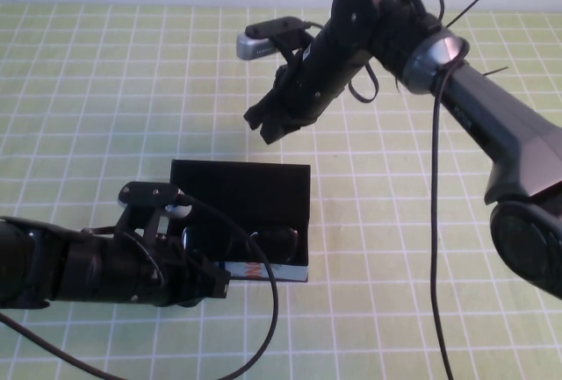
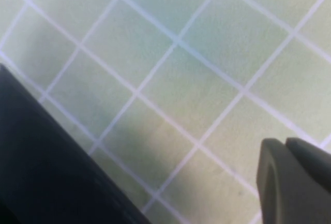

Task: Return glasses to glasses case
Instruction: Close the glasses case

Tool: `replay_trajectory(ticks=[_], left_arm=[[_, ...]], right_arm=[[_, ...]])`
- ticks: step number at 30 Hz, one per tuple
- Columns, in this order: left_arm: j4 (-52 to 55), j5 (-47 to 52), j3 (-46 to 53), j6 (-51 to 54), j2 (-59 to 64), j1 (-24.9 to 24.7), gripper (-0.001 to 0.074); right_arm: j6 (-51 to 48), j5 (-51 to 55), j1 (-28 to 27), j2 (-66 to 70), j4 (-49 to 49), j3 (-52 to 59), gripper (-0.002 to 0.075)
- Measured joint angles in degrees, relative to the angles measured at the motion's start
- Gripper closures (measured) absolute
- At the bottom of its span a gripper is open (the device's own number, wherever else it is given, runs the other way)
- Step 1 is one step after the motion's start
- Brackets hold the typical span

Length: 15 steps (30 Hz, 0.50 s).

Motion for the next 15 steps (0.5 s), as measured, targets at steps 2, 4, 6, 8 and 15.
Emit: replay_trajectory(ticks=[2,4,6,8,15], left_arm=[[0.0,0.0,0.0,0.0,0.0,0.0,0.0737],[0.0,0.0,0.0,0.0,0.0,0.0,0.0737],[0.0,0.0,0.0,0.0,0.0,0.0,0.0737],[0.0,0.0,0.0,0.0,0.0,0.0,0.0737],[0.0,0.0,0.0,0.0,0.1,0.0,0.0737]], right_arm=[[0.3,1.0,0.0,0.9,0.5,-0.4,0.0737],[0.5,1.8,0.0,1.7,1.2,-0.6,0.0737],[1.3,2.0,0.0,2.0,1.7,-0.7,0.0737],[1.6,2.1,0.0,2.2,2.0,-0.7,0.0737],[3.0,2.1,0.0,2.3,4.3,-0.7,0.0737]])
